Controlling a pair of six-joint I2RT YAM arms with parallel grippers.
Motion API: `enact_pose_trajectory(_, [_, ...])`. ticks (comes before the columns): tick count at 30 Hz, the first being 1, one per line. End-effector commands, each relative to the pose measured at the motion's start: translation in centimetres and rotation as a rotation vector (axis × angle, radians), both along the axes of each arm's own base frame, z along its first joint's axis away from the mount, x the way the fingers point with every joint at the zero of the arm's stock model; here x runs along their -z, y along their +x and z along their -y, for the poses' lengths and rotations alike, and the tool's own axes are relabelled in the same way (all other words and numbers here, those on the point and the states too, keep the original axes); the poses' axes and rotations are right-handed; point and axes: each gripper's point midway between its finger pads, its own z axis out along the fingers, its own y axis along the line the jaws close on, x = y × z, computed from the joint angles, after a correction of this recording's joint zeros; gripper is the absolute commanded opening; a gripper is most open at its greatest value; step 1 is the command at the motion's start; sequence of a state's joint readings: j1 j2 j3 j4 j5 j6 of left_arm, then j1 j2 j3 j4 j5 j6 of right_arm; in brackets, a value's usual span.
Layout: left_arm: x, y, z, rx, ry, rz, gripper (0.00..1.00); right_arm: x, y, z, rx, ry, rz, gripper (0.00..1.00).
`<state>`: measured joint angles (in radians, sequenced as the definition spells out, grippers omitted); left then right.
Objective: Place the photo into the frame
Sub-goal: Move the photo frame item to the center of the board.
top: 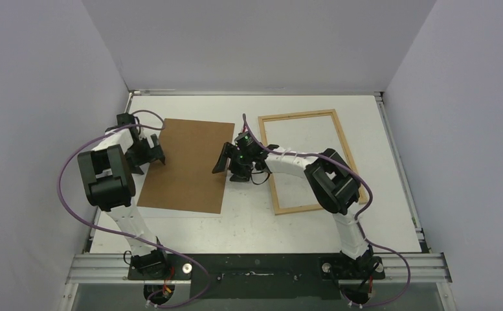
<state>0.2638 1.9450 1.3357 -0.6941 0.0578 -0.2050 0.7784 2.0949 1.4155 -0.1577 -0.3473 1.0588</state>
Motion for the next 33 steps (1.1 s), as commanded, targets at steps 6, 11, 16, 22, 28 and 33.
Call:
enact_pose_trajectory(6, [1.0,-1.6,4.0,-0.053,-0.235,-0.039,0.86,1.6,0.9,-2.1,0.017,0.083,-0.069,0.78])
enact_pose_trajectory(11, [0.5,-1.7,5.4,-0.081,-0.316,-0.032,0.84,-0.7,1.9,-3.9,0.025,0.209,-0.046,0.78])
enact_pose_trajectory(16, [0.2,-2.2,7.0,-0.082,-0.391,-0.021,0.82,-4.9,2.9,-4.8,0.027,0.345,0.013,0.78])
enact_pose_trajectory(22, [-1.0,-2.4,9.2,-0.068,-0.483,0.012,0.8,-7.6,3.5,-4.2,0.035,0.394,0.076,0.78])
enact_pose_trajectory(28, [-2.2,-2.6,11.7,-0.04,-0.556,0.03,0.78,-9.0,4.5,-1.5,0.075,0.371,0.143,0.78])
enact_pose_trajectory(33, [-2.3,-3.4,14.1,0.0,-0.577,0.008,0.77,-9.8,4.8,0.4,0.09,0.342,0.186,0.78])
